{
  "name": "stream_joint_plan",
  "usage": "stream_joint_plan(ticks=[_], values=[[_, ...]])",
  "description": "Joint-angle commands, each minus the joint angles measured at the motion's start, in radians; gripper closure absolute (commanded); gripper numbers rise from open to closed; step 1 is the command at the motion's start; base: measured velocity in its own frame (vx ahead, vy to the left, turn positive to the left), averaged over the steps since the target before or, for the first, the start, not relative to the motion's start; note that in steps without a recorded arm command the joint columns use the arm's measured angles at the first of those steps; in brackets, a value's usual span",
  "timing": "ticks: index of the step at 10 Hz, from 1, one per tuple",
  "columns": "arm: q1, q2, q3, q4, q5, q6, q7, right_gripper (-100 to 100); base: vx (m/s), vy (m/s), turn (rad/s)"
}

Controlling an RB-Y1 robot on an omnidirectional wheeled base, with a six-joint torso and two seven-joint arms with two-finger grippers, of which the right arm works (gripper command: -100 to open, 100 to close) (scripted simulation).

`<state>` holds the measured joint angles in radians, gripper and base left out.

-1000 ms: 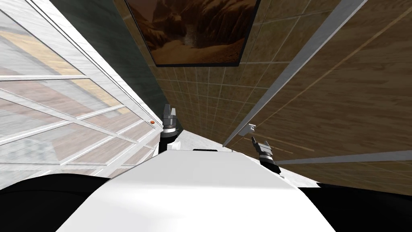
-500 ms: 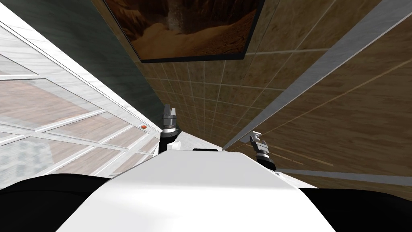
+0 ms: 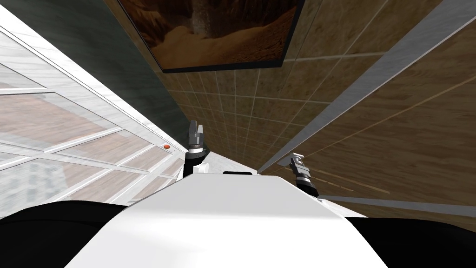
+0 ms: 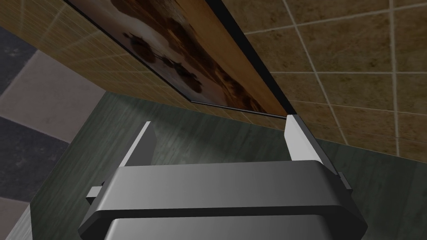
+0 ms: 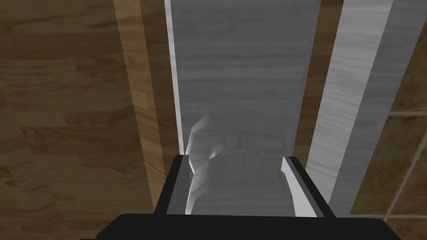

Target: Pull the door open

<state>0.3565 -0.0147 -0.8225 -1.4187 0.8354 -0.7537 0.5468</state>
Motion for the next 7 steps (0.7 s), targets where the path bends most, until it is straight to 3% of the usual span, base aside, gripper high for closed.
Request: stream_joint_plan(ticks=[1,2,7], values=[[0.000,-0.001,-0.003,-0.003,-0.002,0.000,0.000,100,-0.008,0.003,0.000],[0.000,-0.001,-0.003,-0.003,-0.002,0.000,0.000,100,0.000,0.000,0.000],[-0.010,-0.020,0.027,0.008,0.078,0.066,0.095,100,-0.062,-0.025,0.073]])
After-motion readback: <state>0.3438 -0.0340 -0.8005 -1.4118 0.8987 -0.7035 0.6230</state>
